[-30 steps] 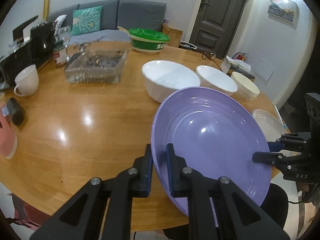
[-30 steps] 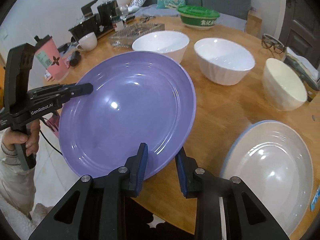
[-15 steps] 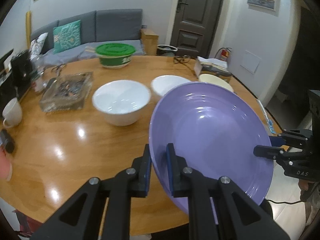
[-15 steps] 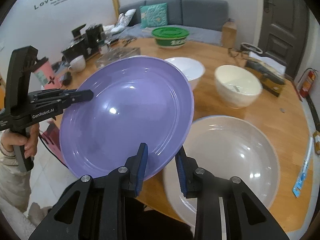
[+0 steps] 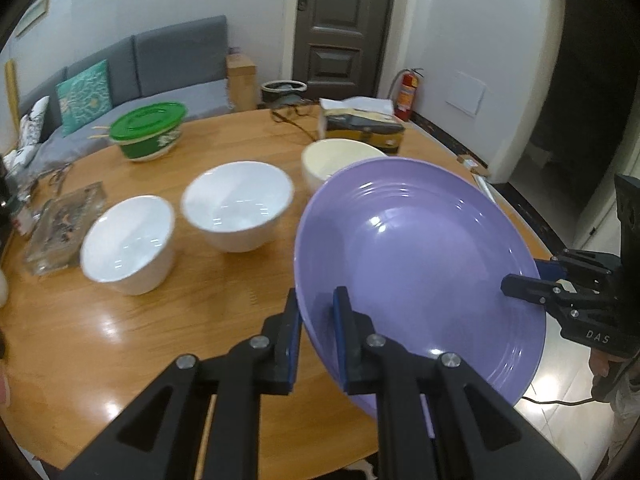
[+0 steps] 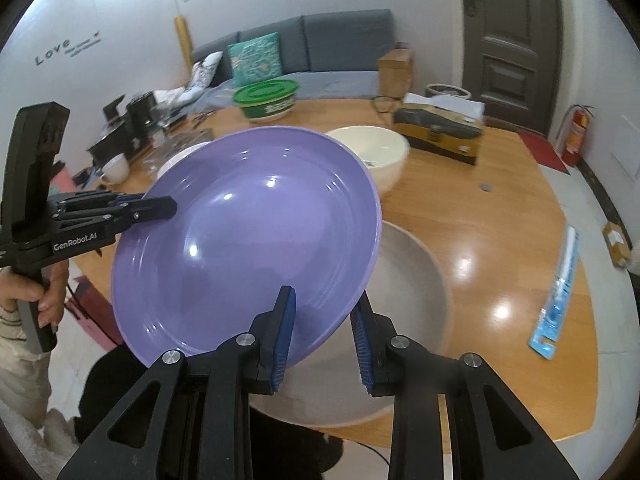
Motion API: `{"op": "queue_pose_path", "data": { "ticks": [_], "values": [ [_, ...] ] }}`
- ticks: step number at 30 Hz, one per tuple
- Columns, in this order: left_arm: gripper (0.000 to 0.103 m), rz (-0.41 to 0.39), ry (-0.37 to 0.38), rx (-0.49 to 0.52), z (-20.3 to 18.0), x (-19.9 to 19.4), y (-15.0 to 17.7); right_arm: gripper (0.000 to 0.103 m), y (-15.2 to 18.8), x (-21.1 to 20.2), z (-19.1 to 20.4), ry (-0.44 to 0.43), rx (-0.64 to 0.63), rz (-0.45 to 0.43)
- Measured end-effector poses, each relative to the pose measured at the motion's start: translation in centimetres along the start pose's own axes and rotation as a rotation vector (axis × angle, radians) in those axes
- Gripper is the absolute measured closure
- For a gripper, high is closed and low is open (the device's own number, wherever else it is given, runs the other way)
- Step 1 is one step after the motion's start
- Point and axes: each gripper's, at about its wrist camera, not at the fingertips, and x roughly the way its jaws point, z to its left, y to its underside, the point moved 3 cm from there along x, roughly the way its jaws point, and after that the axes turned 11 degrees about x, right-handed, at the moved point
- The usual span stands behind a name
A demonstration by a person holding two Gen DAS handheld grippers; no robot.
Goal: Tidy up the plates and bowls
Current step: 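Lift the purple plate with the left tool and lower it onto the beige plate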
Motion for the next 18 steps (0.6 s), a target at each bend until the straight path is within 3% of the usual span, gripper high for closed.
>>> {"op": "queue_pose_path", "data": {
  "ticks": [8,18],
  "values": [
    [0.090,0.056,0.043,0.042,-3.2,3.5,-1.0,0.079,0.9,-0.2,-4.7,0.028,0.068,-0.005],
    [0.088,0.126,0.032,0.055,-3.4,6.0,-0.2,0.079,1.5,1.2,-5.9,-0.005,0.083,0.013]
  ]
}}
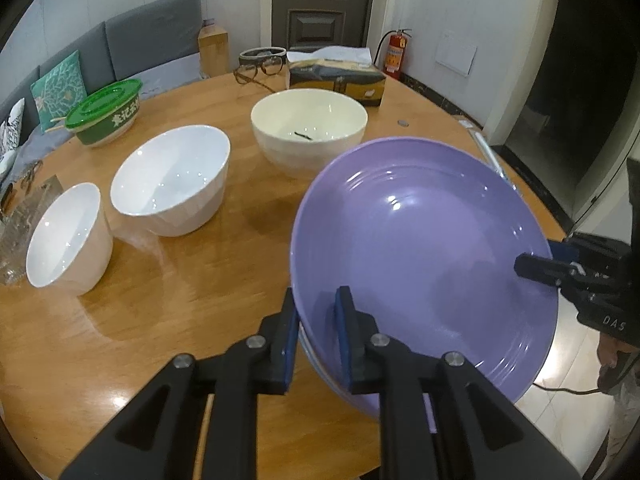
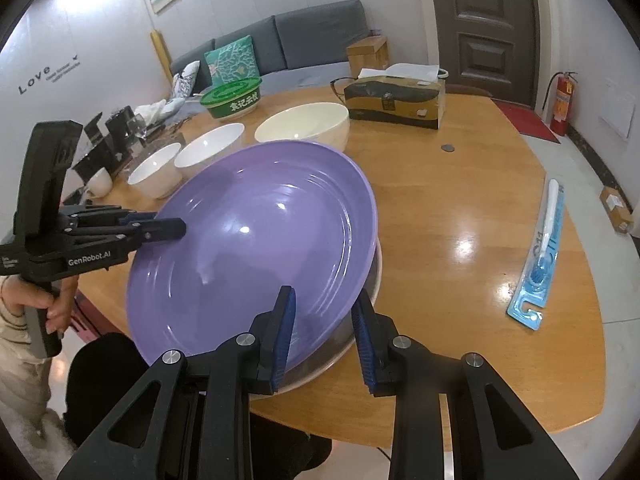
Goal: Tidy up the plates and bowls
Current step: 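Lift the purple plate with the left tool and lower it onto the beige plate, then open the left tool to release the purple plate on the stack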
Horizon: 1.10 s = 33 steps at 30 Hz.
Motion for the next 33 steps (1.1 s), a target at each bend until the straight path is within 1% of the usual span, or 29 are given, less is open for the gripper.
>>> {"op": "queue_pose_path", "data": {
  "ticks": [3,6,17,20,21,23,26,30,32,33],
  "values": [
    [0.087,0.013,-0.002,0.003,0.0,0.4,0.2,0.079,0.1,0.2,0.2,0.016,-0.020,-0.009],
    [0.087,0.018,-0.002,0.000,0.3,0.7,0.1,0.079,0.0,0.3,0.2,0.005,-0.017,-0.004],
    [0.087,0.020,0.000,-0.004,0.7,1.0,0.5,0.078,0.1,0.5,0.3,0.011,-0.020,-0.004],
    [0.087,0.016,0.004,-0.001,0.6,0.8,0.4,0.074,0.0,0.3,0.3,0.019,-0.027,-0.007],
    [0.087,0.015,0.004,-0.001,0.6,0.8,0.4,0.072,-0.1,0.3,0.3,0.036,-0.034,-0.008],
    [0.086,0.014,0.006,-0.004,0.7,0.8,0.4,0.071,-0.1,0.2,0.1,0.067,-0.043,-0.015],
    [0.086,0.013,0.007,-0.010,0.9,0.8,0.5,0.071,-0.1,0.1,-0.3,0.059,-0.031,-0.013],
    [0.086,0.011,0.007,-0.012,1.0,0.8,0.5,0.071,-0.1,-0.1,-0.3,0.073,-0.035,-0.029],
    [0.086,0.010,0.009,-0.013,1.0,0.8,0.5,0.071,-0.2,-0.1,-0.2,0.063,-0.033,-0.028],
    [0.086,0.010,0.009,-0.013,1.0,0.7,0.5,0.069,-0.1,0.0,-0.1,0.059,-0.034,-0.021]
  ]
}}
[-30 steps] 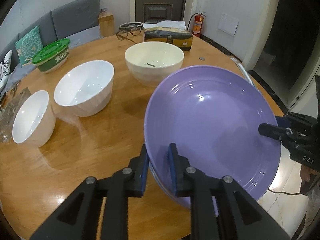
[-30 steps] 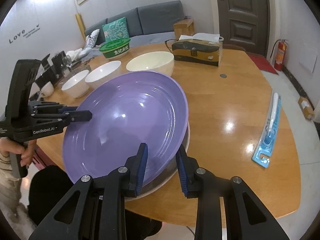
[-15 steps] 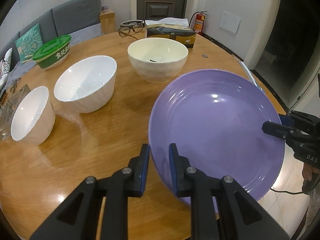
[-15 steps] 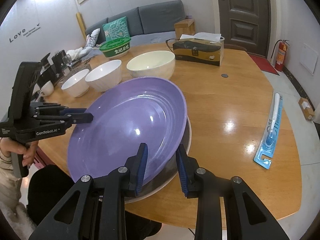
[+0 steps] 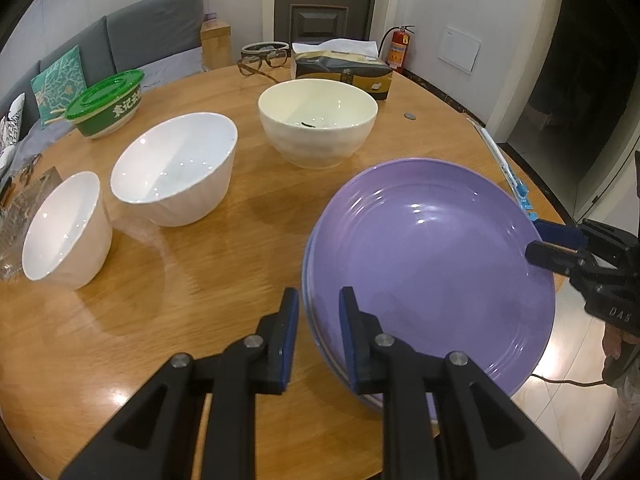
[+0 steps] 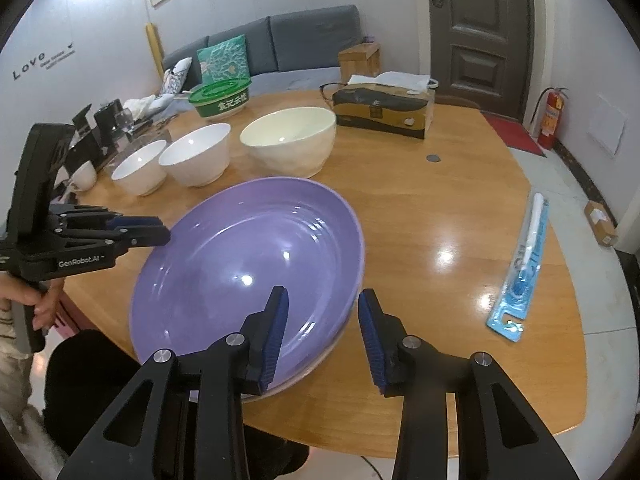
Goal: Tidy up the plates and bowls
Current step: 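Open the left tool to release the purple plate on the stack, then close the left tool on the rim of the large white bowl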
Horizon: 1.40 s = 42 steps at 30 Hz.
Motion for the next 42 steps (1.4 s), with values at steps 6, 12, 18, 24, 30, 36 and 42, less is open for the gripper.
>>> {"op": "queue_pose_path", "data": {
  "ticks": [6,12,18,24,30,36,42],
  "values": [
    [0.086,-0.006,0.001,-0.007,0.3,-0.2,0.0,0.066,0.2,0.7,0.5,0.021,-0.023,0.007],
    [0.074,-0.047,-0.010,-0.017,1.3,-1.6,-0.5,0.067,-0.2,0.8,0.2,0.000,-0.010,0.006],
    [0.070,-0.106,-0.063,-0.014,4.2,-4.7,-1.7,0.059,-2.3,0.2,-0.1,-0.010,-0.010,-0.038],
    [0.063,-0.134,-0.146,-0.046,8.5,-7.1,-2.0,0.050,-5.1,0.0,2.0,-0.069,-0.055,-0.072],
    [0.051,-0.134,-0.221,-0.101,13.3,-8.2,-1.0,0.029,-7.1,0.5,7.0,-0.149,-0.142,-0.075],
    [0.037,-0.134,-0.280,-0.141,17.9,-8.7,1.0,0.014,-7.6,2.5,13.4,-0.221,-0.239,-0.038],
    [0.037,-0.110,-0.281,-0.193,22.9,-7.6,3.2,0.011,-7.9,5.6,20.2,-0.277,-0.299,0.006]
  ]
}}
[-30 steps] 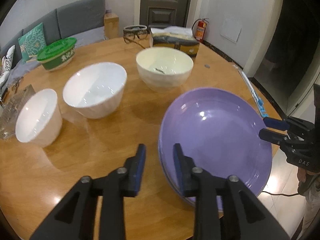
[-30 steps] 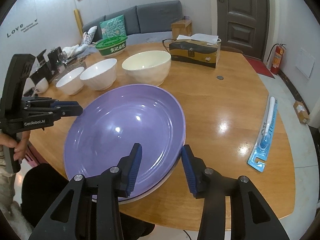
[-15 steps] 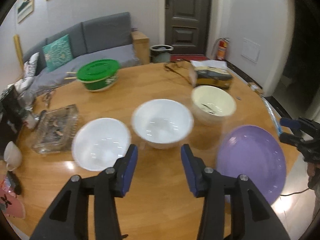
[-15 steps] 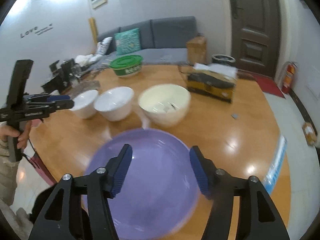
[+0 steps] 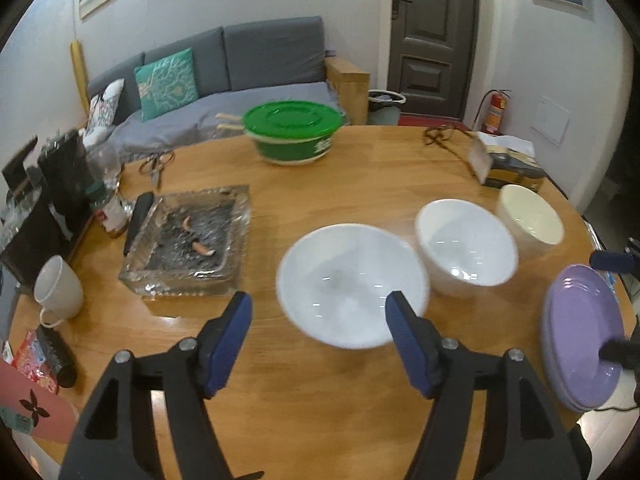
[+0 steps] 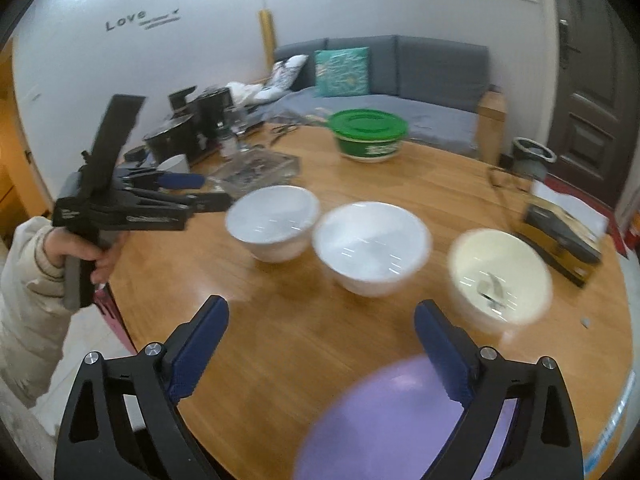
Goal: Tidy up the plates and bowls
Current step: 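Close the left tool on the rim of the large white bowl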
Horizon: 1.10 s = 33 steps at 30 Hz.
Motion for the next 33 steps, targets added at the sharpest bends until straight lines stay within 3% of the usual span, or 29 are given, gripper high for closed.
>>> {"op": "queue_pose_path", "data": {
  "ticks": [7,13,21,30,33],
  "values": [
    [0.037,0.021,0.019,-0.051,3.1,3.4,0.3,0.011,-1.5,7.4,5.8,-0.061,-0.039,0.094],
    [0.038,0.066,0.057,-0.070,3.5,6.3,0.1,0.011,-1.4,13.1,7.8,0.030,-0.074,0.142],
    [0.063,0.101,0.090,-0.063,3.0,8.4,-0.2,0.011,-1.9,17.0,7.3,0.126,-0.074,0.146],
    [0.092,0.139,0.062,-0.052,2.6,9.9,-0.3,0.012,-2.1,18.1,7.0,0.170,-0.101,0.111],
    [0.092,0.141,0.058,-0.047,2.5,10.0,0.0,0.012,-2.1,18.3,7.0,0.177,-0.106,0.104]
  ]
}}
